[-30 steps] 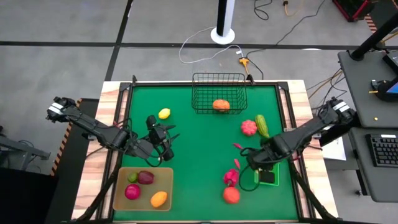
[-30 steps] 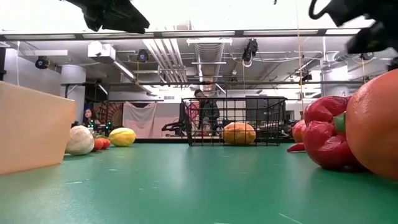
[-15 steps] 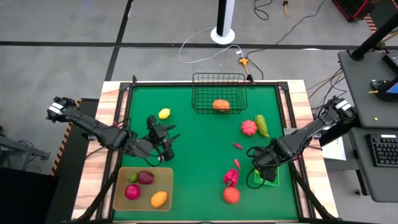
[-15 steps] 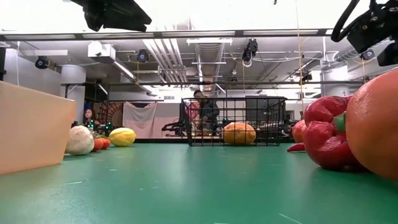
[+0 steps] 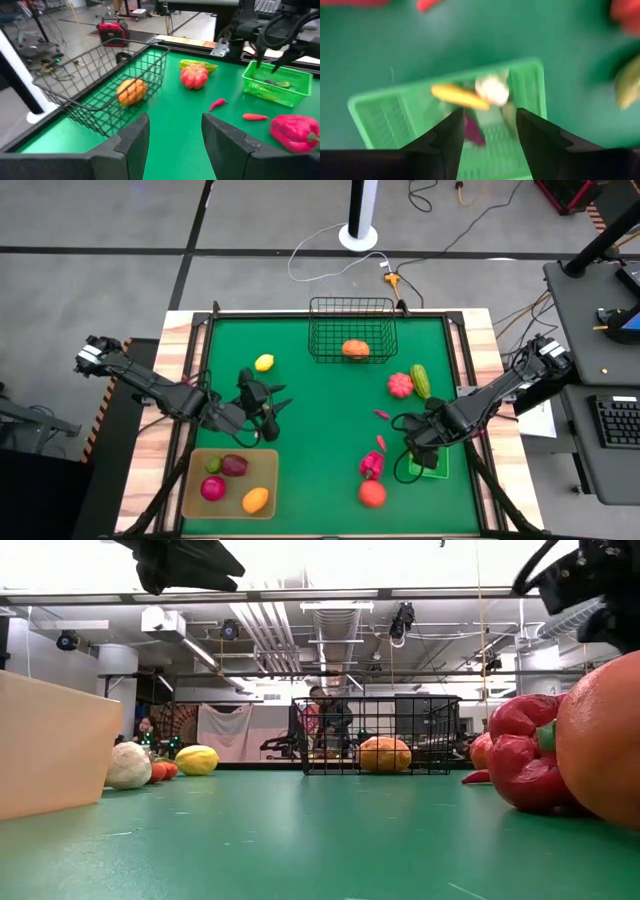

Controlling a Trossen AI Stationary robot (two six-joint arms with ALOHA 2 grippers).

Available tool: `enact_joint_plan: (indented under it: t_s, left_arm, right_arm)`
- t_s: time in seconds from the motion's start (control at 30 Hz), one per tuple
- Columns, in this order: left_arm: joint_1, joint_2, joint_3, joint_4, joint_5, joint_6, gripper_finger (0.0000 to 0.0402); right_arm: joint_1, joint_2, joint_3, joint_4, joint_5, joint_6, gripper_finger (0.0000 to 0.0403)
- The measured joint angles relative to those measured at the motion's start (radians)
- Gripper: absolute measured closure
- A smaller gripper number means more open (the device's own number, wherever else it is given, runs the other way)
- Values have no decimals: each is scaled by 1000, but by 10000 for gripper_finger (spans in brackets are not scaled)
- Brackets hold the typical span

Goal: Sort produce into baskets
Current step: Put the strawberry into the green bin

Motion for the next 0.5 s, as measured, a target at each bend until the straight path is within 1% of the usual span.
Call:
enact_joint_plan:
  t_s: [0.13, 0.23, 0.4, 0.5]
  left_arm:
    - [0, 0, 0, 0, 70, -29, 239]
    - [0, 0, 0, 0, 101, -61, 239]
    - [0, 0, 0, -1, 146, -120, 239]
    - [1, 0, 1, -16, 151, -183, 239]
  right_arm:
    - [0, 0, 0, 81, 104, -78, 229]
    - [0, 0, 0, 143, 179, -127, 231]
    - [-2, 0, 1, 218, 247, -187, 230]
    - [-9, -1, 1, 234, 279, -216, 227]
